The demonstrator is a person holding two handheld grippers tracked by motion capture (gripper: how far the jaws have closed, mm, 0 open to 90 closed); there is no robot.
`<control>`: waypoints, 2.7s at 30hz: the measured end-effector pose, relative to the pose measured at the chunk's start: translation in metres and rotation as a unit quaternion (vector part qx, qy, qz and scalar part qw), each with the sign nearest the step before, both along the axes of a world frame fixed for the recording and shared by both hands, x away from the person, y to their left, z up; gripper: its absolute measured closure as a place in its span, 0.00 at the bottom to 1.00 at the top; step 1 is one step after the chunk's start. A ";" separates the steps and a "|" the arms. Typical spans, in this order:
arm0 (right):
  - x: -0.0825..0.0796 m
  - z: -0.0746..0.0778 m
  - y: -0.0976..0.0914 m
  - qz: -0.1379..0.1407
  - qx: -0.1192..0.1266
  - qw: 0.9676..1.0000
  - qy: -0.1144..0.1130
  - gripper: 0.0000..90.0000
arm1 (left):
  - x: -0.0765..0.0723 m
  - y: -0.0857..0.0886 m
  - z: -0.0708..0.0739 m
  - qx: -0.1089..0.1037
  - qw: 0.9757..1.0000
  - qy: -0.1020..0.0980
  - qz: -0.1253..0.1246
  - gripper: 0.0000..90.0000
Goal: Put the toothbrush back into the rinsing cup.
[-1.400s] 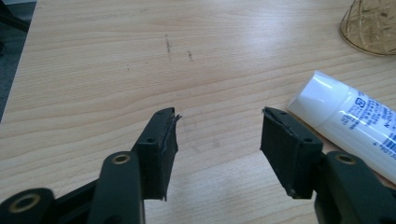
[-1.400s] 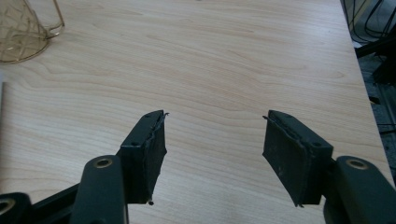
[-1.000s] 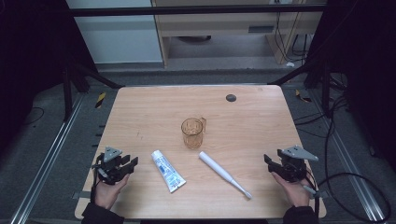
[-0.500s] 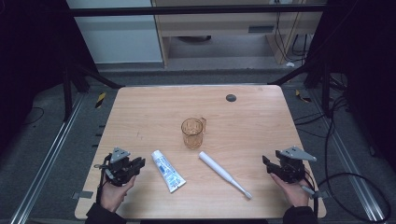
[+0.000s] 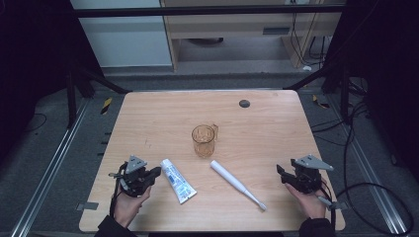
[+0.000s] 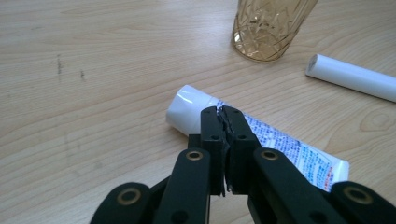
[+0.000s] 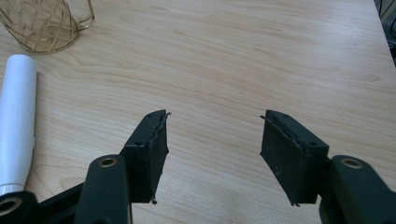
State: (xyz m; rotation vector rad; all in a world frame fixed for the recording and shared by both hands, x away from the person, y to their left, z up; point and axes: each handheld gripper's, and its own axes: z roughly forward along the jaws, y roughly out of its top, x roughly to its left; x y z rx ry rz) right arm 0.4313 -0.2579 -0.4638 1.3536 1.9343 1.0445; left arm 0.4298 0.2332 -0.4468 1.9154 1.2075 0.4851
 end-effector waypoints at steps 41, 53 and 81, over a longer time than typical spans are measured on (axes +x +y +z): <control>-0.012 0.000 0.057 0.127 -0.005 0.990 0.054 0.88 | 0.000 -0.005 -0.004 0.025 0.999 0.000 -0.025 1.00; -0.025 -0.011 0.056 0.146 -0.009 0.985 0.093 1.00 | 0.004 0.020 -0.006 0.031 0.999 -0.002 0.008 1.00; -0.041 -0.024 0.069 0.189 -0.019 0.973 0.131 1.00 | 0.011 0.046 -0.012 0.037 0.998 -0.001 0.044 1.00</control>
